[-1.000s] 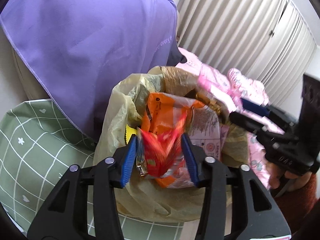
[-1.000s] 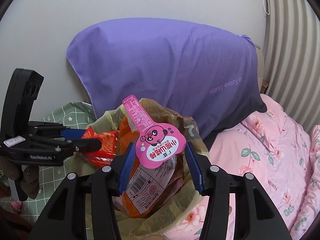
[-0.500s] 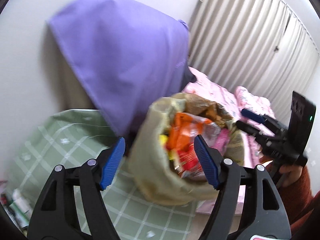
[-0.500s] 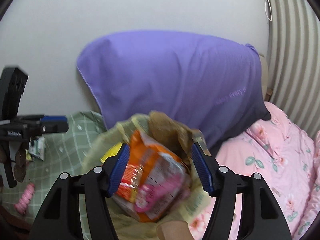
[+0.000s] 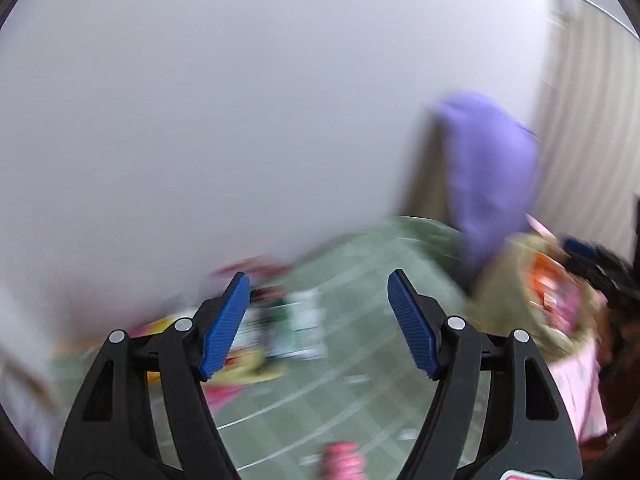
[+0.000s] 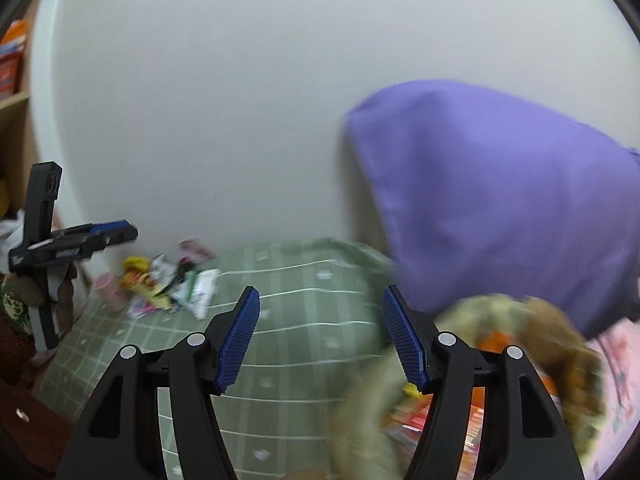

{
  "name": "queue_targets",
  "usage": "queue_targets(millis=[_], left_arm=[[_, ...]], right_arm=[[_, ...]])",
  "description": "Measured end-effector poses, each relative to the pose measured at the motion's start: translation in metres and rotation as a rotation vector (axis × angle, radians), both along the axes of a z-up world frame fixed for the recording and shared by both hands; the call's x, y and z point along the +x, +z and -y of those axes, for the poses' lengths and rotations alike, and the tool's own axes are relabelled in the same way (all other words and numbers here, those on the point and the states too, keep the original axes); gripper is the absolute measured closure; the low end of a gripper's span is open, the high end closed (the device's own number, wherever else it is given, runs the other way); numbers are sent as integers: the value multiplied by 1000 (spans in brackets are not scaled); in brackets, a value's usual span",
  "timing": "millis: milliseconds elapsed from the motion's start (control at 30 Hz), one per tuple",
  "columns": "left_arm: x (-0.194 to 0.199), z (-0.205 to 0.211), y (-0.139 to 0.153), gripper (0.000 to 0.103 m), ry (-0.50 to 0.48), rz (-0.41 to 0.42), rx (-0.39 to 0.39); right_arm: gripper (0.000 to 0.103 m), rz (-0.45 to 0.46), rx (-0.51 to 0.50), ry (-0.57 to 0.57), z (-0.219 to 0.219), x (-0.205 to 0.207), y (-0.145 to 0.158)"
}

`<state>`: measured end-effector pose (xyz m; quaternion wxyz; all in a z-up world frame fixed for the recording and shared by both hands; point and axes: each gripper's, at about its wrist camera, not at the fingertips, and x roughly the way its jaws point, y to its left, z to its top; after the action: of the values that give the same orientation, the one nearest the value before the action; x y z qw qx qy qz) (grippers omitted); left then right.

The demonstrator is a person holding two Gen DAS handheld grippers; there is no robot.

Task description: Collect trash

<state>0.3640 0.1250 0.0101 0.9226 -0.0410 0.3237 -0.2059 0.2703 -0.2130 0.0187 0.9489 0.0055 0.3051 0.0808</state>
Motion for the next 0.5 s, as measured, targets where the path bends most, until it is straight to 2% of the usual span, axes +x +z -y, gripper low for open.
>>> queue_targets(millis=[100, 200, 300, 433, 500], left_arm=[[4, -46, -8, 35, 134, -35, -50], [3, -71, -13, 35, 201, -40, -59], [4, -81, -17, 35, 220, -41, -36], [7, -91, -30, 35, 233, -73, -1], [8, -96, -36, 35, 235, -82, 1]], right_arm=[[45, -12, -24, 80, -35, 23, -7], [45, -11, -54, 148, -69, 47, -14], [45, -26, -90, 229, -107, 74, -26], [45, -35, -85, 373, -156, 112, -41], [52, -57, -115, 429, -180, 133, -51]])
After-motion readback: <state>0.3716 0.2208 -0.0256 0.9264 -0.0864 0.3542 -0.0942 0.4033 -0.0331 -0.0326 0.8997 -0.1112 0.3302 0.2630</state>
